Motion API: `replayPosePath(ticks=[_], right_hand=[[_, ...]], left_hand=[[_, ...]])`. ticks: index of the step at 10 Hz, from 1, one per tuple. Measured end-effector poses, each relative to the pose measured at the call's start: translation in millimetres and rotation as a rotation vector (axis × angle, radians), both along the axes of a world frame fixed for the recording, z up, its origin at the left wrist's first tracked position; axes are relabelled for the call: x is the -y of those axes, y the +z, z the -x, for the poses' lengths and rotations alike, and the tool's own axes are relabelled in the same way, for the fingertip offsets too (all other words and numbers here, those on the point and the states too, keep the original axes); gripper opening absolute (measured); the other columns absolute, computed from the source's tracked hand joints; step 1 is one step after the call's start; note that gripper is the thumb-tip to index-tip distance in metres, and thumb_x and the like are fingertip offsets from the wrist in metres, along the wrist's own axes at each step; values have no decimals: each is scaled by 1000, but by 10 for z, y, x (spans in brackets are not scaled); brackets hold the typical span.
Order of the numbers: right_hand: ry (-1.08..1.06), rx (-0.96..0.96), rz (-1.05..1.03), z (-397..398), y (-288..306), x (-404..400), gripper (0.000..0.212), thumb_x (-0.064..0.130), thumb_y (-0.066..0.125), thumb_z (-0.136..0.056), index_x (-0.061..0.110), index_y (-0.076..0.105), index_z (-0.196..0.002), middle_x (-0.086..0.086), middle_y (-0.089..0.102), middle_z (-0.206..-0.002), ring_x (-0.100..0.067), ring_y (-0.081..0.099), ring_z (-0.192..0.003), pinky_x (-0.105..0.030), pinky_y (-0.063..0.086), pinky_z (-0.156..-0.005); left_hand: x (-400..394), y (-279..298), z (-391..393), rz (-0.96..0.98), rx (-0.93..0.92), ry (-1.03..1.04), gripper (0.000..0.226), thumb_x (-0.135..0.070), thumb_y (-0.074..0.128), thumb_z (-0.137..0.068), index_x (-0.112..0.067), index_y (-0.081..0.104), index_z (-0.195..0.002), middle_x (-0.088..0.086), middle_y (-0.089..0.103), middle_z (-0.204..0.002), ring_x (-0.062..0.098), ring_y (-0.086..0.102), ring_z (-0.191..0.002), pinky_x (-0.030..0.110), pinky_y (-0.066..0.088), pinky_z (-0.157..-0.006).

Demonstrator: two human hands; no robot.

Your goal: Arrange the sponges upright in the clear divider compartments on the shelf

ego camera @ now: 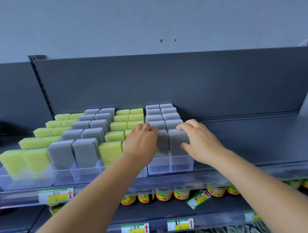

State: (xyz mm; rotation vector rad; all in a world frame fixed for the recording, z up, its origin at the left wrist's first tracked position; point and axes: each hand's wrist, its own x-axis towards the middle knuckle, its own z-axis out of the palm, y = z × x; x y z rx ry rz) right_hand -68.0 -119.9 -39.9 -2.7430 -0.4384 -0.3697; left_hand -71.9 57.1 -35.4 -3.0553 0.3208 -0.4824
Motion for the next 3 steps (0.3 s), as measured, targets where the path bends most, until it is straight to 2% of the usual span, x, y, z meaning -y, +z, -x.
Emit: replayPosePath(ticks=[1,2,3], right_hand=[[16,-28,69,56,17,30,55,25,52,-94,24,30,-145,8,29,-148,-19,30,-133,-32,36,-102],[40,-71,98,112,21,69,65,33,49,-96,24,16,-150,8,15,-157,-20,19,-141,-34,28,-110],[50,-59,53,177,26,146,69,38,46,-97,23,7,-152,7,5,-160,-20,10,-146,-35,20,-115]], left_hand=[[14,-6,41,-23,12,-5,66,-36,55,-92,-14,26,-147,4,42,-144,25,37,-133,33,29,-108],[51,-33,79,-26,11,18,73,-39,52,-93,-13,16,-151,3,31,-152,22,27,-141,33,20,-114],[97,10,163,20,57,20,72,-41,50,-93,-12,17,-150,2,26,-154,20,20,-144,33,18,-115]])
